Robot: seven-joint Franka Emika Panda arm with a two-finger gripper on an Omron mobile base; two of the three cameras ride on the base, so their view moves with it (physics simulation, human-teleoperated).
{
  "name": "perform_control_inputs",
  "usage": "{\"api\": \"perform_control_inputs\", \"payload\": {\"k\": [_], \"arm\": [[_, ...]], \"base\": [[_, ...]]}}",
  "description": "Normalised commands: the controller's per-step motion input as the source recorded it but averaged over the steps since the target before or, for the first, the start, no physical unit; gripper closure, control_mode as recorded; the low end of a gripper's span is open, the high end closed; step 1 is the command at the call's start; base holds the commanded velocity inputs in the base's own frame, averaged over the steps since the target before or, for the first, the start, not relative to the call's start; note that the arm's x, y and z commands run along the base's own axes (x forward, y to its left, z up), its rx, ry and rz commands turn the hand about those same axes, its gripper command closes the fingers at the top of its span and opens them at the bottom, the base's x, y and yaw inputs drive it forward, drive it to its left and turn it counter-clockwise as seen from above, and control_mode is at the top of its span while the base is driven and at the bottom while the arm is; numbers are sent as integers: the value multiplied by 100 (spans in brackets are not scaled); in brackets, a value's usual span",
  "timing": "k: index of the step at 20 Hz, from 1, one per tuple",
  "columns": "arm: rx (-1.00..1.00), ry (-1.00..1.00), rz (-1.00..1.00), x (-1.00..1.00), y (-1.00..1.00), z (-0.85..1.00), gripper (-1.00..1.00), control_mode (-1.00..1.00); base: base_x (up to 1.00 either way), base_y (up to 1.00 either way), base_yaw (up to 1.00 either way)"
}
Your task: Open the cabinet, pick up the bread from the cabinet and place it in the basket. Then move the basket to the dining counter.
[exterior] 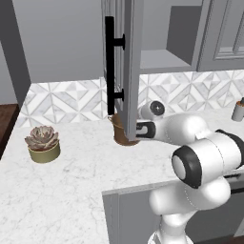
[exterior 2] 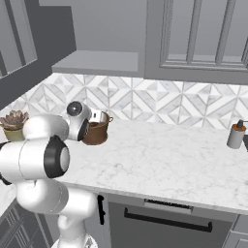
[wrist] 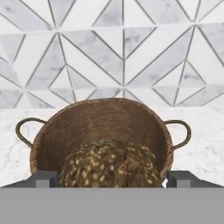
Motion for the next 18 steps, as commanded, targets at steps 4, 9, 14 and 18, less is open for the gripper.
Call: {"api": "perform_control_inputs", "payload": {"k": [4,9,14,18], "arm": [[0,0,0,5,0,0,100,-100],[0,1,0,16,5,-8,100,-100],[0,0,0,18,1,0,100,-100],[0,0,0,10,2,-7,100,-100]], "base": [[0,0,0],[0,0,0],[0,0,0],[0,0,0]]}}
